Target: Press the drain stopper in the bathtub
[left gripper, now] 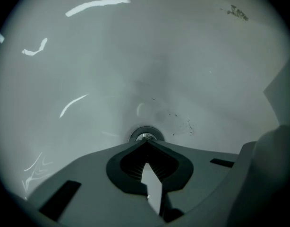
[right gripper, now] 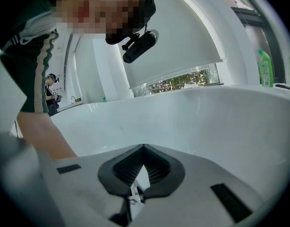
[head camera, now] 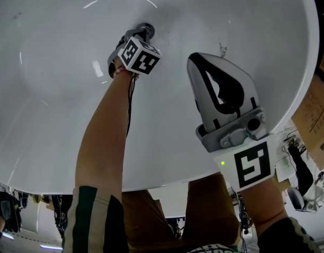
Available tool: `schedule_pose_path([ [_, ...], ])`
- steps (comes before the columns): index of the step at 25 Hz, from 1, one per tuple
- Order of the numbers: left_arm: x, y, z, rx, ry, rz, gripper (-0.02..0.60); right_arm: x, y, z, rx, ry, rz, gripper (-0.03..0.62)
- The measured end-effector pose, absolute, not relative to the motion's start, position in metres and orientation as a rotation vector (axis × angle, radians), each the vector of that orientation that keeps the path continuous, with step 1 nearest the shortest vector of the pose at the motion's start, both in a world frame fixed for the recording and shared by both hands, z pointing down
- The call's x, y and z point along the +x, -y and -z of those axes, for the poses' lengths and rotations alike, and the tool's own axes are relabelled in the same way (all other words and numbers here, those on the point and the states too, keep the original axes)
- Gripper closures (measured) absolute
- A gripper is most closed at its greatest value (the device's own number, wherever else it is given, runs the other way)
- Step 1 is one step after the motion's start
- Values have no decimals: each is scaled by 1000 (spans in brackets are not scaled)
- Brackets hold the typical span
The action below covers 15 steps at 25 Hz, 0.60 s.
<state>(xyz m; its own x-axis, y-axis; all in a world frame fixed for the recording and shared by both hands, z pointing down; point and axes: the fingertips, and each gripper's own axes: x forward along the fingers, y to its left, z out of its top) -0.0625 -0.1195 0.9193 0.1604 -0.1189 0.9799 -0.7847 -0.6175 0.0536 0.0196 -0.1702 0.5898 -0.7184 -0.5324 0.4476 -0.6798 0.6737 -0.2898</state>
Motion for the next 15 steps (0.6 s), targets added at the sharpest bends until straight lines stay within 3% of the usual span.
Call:
schedule_pose_path([
  [15, -68, 127, -944, 1799, 846, -1565, 572, 6, 168, -610, 891, 2527, -695, 580],
])
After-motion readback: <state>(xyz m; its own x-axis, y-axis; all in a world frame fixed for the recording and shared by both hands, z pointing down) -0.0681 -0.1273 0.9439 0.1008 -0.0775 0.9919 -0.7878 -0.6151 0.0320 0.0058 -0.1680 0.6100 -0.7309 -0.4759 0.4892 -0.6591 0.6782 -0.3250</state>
